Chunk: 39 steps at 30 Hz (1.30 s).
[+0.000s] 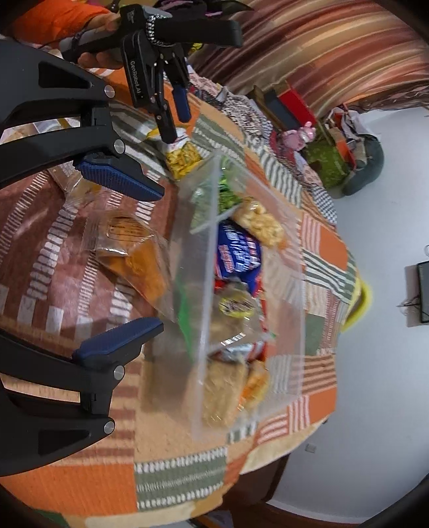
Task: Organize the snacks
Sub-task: 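Grasp the yellow chip bag with the left gripper while the right grasps the orange snack bag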
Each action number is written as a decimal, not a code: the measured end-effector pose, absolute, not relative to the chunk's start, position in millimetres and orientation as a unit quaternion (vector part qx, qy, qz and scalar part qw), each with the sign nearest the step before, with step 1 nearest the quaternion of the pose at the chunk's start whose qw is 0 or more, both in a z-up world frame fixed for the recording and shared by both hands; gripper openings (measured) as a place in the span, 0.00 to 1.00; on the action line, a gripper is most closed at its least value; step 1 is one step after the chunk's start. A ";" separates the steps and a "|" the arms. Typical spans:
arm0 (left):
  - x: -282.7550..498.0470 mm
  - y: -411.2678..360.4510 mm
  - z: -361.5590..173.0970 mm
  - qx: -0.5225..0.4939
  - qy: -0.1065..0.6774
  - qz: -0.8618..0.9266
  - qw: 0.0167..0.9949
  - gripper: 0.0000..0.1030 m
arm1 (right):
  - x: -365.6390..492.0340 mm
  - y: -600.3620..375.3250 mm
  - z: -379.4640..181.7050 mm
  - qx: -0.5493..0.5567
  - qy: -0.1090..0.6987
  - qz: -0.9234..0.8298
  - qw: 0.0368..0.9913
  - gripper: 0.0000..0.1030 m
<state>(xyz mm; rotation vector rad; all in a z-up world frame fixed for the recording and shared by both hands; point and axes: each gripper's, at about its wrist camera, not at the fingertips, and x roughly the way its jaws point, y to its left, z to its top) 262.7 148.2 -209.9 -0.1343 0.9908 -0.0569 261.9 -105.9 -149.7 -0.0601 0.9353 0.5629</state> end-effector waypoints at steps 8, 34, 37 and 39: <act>284.9 144.1 -227.0 -0.047 0.485 -0.037 0.872 0.61 | 268.9 -95.1 -171.5 -0.031 0.472 0.271 0.838 0.68; 260.4 137.7 -212.5 -0.040 0.456 -0.031 0.889 0.29 | 258.3 -101.0 -169.0 -0.036 0.461 0.285 0.840 0.41; 252.6 137.3 -203.3 -0.040 0.448 -0.024 0.893 0.23 | 256.2 -105.9 -162.9 -0.037 0.453 0.281 0.845 0.41; 248.0 136.7 -196.3 -0.036 0.442 -0.017 0.896 0.20 | 253.9 -110.5 -157.8 -0.035 0.448 0.280 0.849 0.41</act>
